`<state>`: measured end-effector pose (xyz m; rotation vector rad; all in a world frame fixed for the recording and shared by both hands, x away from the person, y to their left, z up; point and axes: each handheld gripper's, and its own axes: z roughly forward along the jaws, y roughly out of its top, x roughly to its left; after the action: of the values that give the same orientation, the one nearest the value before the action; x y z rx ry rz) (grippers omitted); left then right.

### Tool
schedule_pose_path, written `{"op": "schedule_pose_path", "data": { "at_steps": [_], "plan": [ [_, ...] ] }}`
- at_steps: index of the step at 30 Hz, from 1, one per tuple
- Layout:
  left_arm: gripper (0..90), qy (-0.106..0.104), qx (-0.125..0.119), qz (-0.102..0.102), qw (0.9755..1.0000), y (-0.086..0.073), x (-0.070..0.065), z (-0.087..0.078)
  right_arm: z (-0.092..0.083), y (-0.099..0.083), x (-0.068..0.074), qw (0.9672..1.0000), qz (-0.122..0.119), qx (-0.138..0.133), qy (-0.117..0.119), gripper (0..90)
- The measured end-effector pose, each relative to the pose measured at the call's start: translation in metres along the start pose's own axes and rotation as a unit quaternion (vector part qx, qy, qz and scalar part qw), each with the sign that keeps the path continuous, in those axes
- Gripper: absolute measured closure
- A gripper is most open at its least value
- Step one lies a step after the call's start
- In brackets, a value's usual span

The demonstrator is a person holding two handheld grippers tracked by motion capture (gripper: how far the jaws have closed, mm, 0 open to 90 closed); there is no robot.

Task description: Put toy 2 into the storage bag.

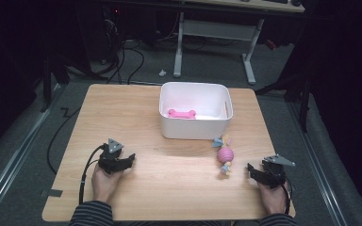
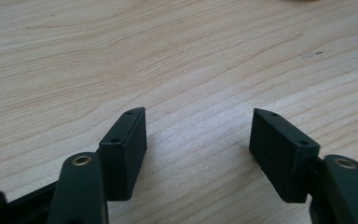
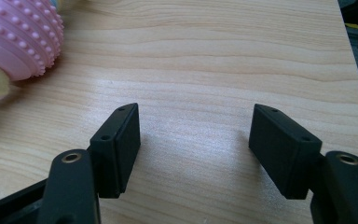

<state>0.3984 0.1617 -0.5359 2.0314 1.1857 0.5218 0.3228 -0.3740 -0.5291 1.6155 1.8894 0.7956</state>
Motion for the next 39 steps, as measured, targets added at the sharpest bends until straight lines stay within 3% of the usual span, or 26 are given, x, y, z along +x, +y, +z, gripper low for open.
{"op": "schedule_pose_path", "data": {
  "at_steps": [9, 16, 24, 39],
  "plan": [
    [27.3, -0.003, 0.006, 0.003, 1.0, 0.0, -0.002, 0.001, -0.004, 0.0, -0.001, 0.9998, 0.008, 0.003, 0.018, 33.2],
    [23.2, -0.003, 0.01, 0.003, 0.9999, 0.001, -0.002, 0.001, -0.024, 0.008, 0.005, 0.9995, -0.002, -0.01, 0.031, 33.5],
    [18.2, -0.005, 0.013, 0.004, 0.9999, 0.001, -0.002, 0.002, -0.036, 0.028, 0.027, 0.9975, -0.035, -0.018, 0.059, 32.8],
    [14.8, -0.003, 0.017, 0.003, 0.9998, 0.001, -0.002, 0.003, -0.03, 0.056, 0.064, 0.9921, -0.082, 0.0, 0.095, 31.3]
  ]
}}
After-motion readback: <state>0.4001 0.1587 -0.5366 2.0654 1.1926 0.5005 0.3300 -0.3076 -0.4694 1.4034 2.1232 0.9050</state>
